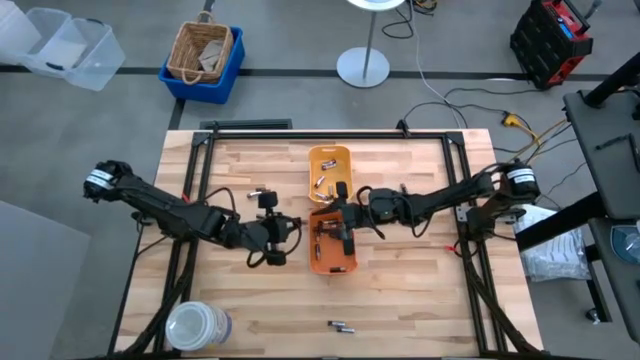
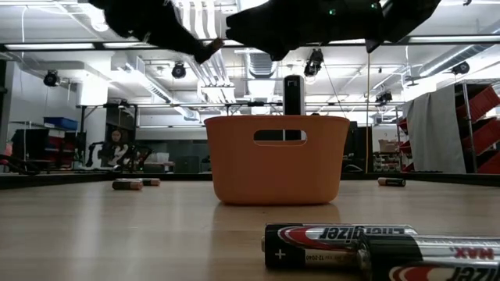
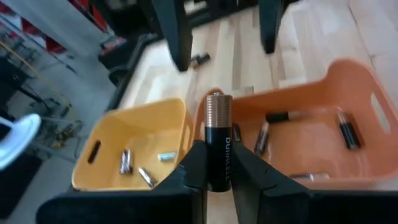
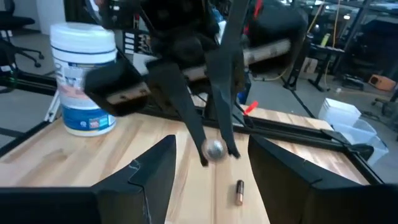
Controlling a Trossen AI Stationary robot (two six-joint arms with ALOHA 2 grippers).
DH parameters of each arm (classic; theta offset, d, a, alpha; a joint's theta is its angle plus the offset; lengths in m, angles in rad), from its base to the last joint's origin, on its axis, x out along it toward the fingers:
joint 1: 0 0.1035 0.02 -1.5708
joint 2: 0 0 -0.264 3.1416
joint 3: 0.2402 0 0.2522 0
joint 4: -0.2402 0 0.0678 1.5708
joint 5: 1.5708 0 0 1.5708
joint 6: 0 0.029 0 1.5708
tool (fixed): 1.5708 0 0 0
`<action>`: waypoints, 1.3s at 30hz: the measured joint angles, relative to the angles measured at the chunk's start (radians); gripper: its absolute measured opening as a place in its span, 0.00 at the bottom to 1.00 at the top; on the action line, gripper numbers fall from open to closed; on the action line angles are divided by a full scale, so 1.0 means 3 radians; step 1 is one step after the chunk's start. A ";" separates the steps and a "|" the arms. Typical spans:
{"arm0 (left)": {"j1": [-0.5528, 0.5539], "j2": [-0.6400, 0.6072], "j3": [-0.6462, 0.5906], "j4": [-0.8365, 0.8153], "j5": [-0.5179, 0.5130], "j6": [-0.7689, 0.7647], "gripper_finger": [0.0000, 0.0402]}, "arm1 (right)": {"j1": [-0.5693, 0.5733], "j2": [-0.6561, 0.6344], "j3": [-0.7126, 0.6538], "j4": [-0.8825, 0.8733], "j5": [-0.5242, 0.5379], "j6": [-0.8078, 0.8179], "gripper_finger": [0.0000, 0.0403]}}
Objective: Sort batteries
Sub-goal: Put the black battery into the orange bin
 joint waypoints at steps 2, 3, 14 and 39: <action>0.0004 0.0041 -0.0001 0.0219 -0.0040 0.0116 0.06 | -0.0004 -0.0001 0.0000 0.0002 0.0004 0.0006 0.48; 0.0006 0.0066 -0.0001 0.0311 -0.0064 0.0181 0.06 | -0.0004 0.0000 0.0000 -0.0006 0.0005 0.0007 0.48; 0.0022 0.0113 -0.0001 0.0611 -0.0144 0.0405 0.06 | -0.0001 -0.0001 0.0017 -0.0026 0.0006 0.0015 0.46; 0.0094 0.0250 -0.0001 0.0828 -0.0173 0.0547 0.06 | -0.0011 -0.0001 0.0039 -0.0041 0.0112 0.0020 0.30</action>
